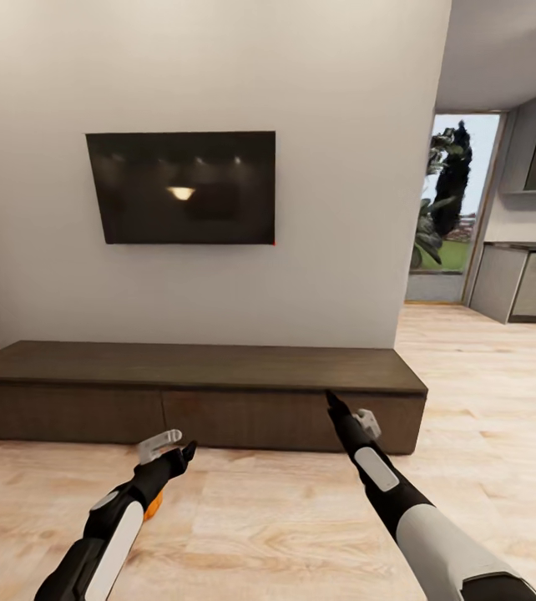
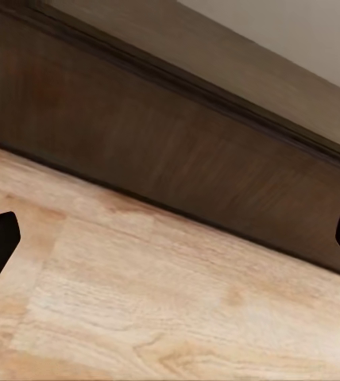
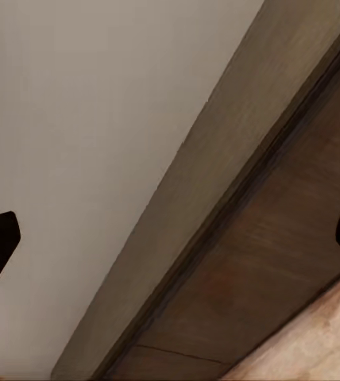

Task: Place each of the two pumpkins and all three candles from the living room inside a cabinet in the living room (use any cabinet), then make sure every cabinet is closed, and position the cauldron so it is next to a table in the living room.

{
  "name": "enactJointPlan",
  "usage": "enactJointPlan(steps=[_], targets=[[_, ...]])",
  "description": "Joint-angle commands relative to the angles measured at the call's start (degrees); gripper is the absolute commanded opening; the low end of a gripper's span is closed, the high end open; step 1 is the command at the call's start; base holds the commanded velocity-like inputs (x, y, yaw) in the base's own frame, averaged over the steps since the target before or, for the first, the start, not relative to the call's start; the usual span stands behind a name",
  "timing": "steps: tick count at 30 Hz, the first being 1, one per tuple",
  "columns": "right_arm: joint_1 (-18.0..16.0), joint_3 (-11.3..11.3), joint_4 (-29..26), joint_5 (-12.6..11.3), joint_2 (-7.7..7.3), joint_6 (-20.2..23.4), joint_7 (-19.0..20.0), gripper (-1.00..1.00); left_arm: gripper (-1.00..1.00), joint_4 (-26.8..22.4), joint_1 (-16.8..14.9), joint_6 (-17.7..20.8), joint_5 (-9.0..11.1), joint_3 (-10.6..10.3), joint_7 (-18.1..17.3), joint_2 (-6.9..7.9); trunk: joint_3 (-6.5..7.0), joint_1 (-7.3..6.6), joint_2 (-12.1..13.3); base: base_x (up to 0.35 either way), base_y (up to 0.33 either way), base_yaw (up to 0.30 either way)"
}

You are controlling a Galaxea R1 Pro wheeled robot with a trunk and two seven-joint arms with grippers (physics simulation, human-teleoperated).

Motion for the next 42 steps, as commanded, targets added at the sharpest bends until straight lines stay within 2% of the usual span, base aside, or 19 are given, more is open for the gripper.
enactJointPlan(steps=[1,15,17,20,22,24,28,30,32,35,37,39,42], targets=[[-0.04,0.43,0.43,-0.62,-0.12,-0.18,0.68,1.0,1.0,-0.34,0.16,0.2,0.59,-0.21,0.56,0.06,-0.07,0.02,-0.03,0.327,0.0,0.0],[-0.02,0.29,4.45,-1.01,0.03,0.42,1.9,1.0,1.0,-1.02,0.48,0.37,0.75,-0.33,0.56,0.0,-0.07,0.02,-0.03,0.273,0.0,0.0],[-0.02,0.27,4.84,-1.09,-0.07,0.4,1.98,1.0,1.0,-1.08,0.48,1.35,0.76,-0.42,0.54,-0.07,-0.07,0.02,-0.03,0.08,0.0,0.0],[-0.02,0.26,4.83,-1.08,-0.24,0.43,2.01,1.0,1.0,-2.28,0.49,5.25,0.87,-0.43,0.46,-0.12,-0.07,0.02,-0.03,0.031,0.0,0.0],[-0.02,0.31,4.64,-1.06,-0.31,0.48,2.32,1.0,1.0,-5.01,0.5,9.87,2.28,-0.35,0.41,-0.08,-0.07,0.02,-0.03,0.011,0.0,0.0],[-0.02,0.32,4.59,-1.02,-0.32,0.47,2.55,1.0,1.0,-6.24,0.52,11.89,3.69,-0.31,0.4,-0.04,-0.07,0.02,-0.03,0.006,0.0,0.0],[-0.02,0.18,4.44,-1.03,-0.27,0.47,2.85,1.0,1.0,-11.81,0.5,17.33,10.27,-0.35,0.51,-0.02,-0.78,0.9,-1.63,0.002,0.0,0.0],[-0.02,-0.04,4.43,-1.13,-0.27,0.56,2.88,1.0,1.0,-14.07,0.49,18.5,11.1,-0.48,0.62,-0.09,-1.14,1.34,-2.43,0.0,0.0,0.0],[-0.02,-0.6,4.42,-1.23,-0.27,0.94,2.89,1.0,1.0,-15.74,0.49,19.1,11.39,-0.56,0.68,-0.15,-1.5,1.78,-3.23,0.0,0.0,0.0],[-0.02,-3.16,4.42,-2.4,-0.27,3.43,2.9,1.0,1.0,-18.91,0.5,19.8,11.62,-0.65,0.71,-0.25,-2.04,2.44,-4.44,0.0,0.0,0.0],[-0.02,-5.97,4.42,-4.6,-0.26,7.75,2.95,1.0,1.0,-20.68,0.51,20.53,11.7,-0.65,0.73,-0.31,-2.4,2.88,-5.24,0.0,0.0,0.0],[-0.02,-7.62,4.42,-6.35,-0.3,11.3,3.0,1.0,1.0,-21.28,0.49,20.94,11.73,-0.5,0.73,-0.34,-2.76,3.32,-6.04,0.0,0.0,0.0],[-0.02,-8.76,4.42,-8.12,-0.39,14.48,3.17,1.0,1.0,-21.41,0.48,21.2,11.76,-0.45,0.73,-0.35,-3.3,3.98,-7.25,0.0,0.0,0.0]])
